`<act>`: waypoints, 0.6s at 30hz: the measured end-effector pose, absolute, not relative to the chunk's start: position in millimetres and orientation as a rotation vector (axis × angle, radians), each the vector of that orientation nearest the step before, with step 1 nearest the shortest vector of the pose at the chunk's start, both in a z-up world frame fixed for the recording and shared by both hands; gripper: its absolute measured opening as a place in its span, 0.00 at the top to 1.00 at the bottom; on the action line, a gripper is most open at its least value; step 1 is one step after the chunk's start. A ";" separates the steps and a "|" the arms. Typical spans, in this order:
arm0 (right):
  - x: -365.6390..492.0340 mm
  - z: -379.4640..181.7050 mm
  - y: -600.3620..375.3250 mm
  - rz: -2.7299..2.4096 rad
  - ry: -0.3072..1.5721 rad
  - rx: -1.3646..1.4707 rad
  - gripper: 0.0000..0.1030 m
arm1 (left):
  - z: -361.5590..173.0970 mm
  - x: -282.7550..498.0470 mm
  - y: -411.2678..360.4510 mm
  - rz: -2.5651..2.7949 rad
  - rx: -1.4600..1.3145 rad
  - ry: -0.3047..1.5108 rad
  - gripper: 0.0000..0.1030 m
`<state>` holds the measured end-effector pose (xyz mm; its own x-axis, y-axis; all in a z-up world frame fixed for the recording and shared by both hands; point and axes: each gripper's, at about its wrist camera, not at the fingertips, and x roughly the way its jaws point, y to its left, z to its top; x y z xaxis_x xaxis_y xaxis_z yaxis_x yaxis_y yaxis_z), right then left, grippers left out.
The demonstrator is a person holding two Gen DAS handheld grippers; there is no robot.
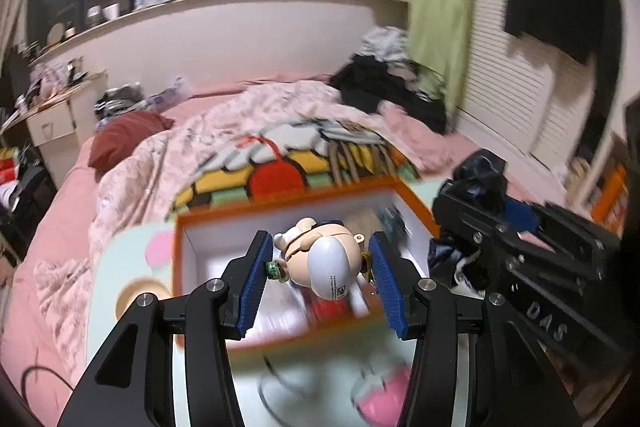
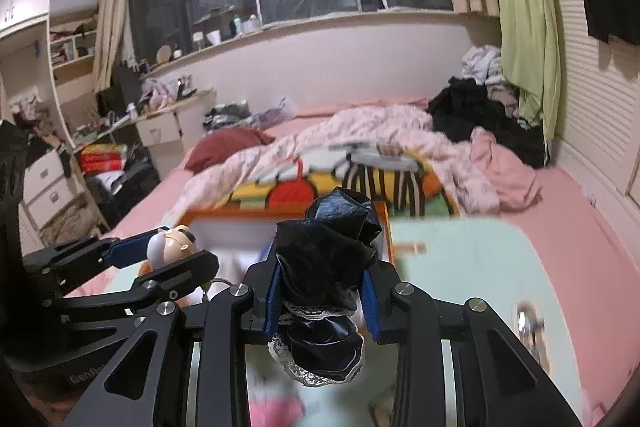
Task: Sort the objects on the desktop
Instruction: 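Drop the lace cloth and figurine into the orange box, open both grippers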
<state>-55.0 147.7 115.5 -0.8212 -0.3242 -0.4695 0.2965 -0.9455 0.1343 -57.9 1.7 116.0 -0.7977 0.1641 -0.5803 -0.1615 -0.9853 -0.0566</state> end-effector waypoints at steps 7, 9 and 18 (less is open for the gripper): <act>-122.4 51.4 140.4 -2.735 0.023 1.065 0.32 | 55.7 -104.6 -11.1 2.768 -1.245 -0.048 0.21; -122.0 40.7 148.0 -2.695 -0.046 1.072 0.31 | 52.7 -95.2 -5.8 2.812 -1.182 0.019 0.21; -60.6 85.8 168.5 -2.816 -0.106 0.750 0.18 | 92.2 -43.9 -3.8 2.808 -1.009 -0.069 0.21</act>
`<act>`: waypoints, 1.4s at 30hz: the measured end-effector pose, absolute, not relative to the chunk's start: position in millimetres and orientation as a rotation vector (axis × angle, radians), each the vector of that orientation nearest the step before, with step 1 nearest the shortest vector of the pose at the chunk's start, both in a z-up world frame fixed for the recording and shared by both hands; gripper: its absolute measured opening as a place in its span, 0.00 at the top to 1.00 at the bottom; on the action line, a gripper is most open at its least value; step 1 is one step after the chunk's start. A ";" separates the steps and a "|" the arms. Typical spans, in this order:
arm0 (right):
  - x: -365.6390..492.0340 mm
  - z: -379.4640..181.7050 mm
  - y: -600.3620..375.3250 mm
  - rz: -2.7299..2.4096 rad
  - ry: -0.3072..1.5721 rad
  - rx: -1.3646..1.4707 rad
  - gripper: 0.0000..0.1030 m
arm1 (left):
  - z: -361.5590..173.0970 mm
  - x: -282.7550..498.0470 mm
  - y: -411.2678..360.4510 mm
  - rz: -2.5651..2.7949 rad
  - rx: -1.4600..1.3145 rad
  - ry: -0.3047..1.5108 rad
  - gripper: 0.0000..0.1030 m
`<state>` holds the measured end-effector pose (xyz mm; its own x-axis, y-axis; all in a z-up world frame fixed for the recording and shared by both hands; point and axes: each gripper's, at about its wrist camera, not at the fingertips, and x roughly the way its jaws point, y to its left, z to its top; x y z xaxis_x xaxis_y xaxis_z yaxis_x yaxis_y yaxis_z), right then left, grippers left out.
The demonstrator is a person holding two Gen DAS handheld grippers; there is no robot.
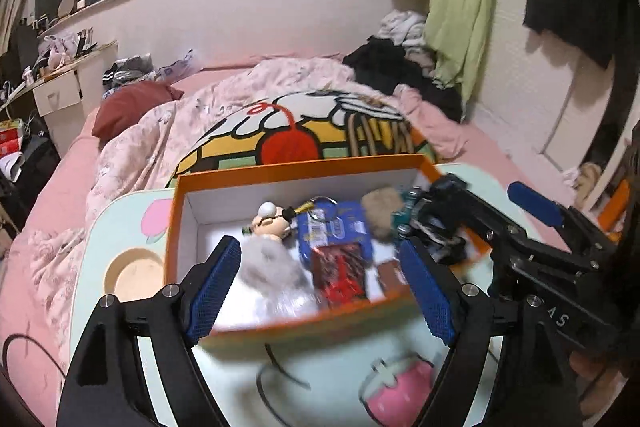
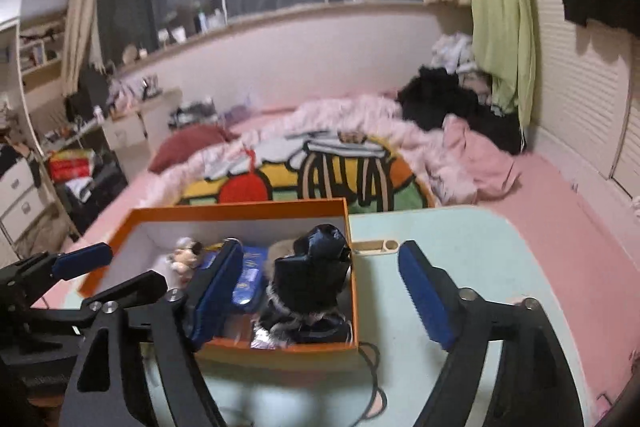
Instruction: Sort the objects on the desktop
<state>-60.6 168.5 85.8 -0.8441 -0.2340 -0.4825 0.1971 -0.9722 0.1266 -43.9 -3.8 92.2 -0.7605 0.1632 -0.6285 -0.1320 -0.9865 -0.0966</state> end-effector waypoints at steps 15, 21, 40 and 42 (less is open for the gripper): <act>-5.5 6.4 160.3 -2.673 0.101 1.239 0.11 | 7.2 7.3 2.8 2.812 -1.301 0.091 0.12; -11.7 3.0 169.0 -2.688 0.071 1.280 0.03 | 2.4 7.9 -2.5 2.831 -1.329 0.037 0.00; -12.4 2.9 169.9 -2.684 0.072 1.277 0.02 | 0.9 10.2 -1.2 2.835 -1.305 0.039 0.00; -12.0 2.1 169.4 -2.684 0.072 1.277 0.02 | 0.9 10.2 -1.1 2.835 -1.305 0.039 0.00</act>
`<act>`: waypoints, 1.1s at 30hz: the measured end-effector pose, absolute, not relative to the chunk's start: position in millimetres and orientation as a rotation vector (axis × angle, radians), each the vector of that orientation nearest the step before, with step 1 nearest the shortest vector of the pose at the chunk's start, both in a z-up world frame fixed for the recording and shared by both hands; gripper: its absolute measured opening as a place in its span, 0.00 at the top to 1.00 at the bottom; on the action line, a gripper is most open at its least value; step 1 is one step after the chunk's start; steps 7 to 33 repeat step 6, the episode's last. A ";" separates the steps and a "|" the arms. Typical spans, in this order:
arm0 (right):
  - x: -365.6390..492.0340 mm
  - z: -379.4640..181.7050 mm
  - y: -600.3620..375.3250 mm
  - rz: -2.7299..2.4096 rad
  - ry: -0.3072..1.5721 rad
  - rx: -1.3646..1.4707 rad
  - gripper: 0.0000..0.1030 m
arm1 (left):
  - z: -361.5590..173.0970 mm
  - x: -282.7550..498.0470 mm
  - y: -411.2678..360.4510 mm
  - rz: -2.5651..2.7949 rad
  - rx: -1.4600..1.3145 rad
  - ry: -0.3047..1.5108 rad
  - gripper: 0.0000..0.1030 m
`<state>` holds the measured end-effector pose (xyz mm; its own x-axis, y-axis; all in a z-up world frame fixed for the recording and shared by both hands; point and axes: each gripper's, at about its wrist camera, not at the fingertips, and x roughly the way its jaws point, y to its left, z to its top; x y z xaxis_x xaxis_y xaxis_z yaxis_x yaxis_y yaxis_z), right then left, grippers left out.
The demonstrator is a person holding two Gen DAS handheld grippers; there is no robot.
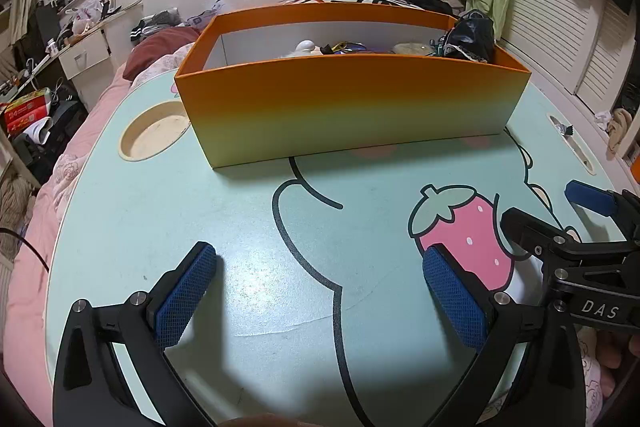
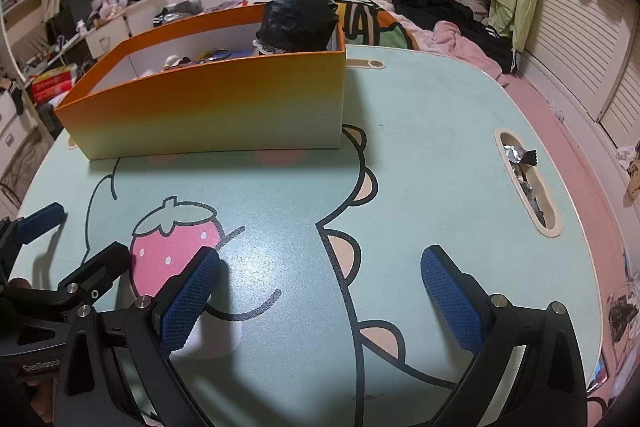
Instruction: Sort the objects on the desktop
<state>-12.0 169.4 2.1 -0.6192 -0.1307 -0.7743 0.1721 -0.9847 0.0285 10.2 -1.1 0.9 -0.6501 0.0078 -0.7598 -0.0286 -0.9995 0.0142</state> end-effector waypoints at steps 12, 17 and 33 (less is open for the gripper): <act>-11.8 2.0 169.1 -2.684 0.072 1.277 0.02 | 1.1 9.7 -0.5 2.835 -1.305 0.039 0.00; -11.8 2.0 169.1 -2.684 0.072 1.277 0.02 | 1.1 9.7 -0.5 2.835 -1.305 0.039 0.00; -11.8 2.0 169.1 -2.684 0.072 1.277 0.02 | 1.1 9.7 -0.5 2.835 -1.305 0.039 0.00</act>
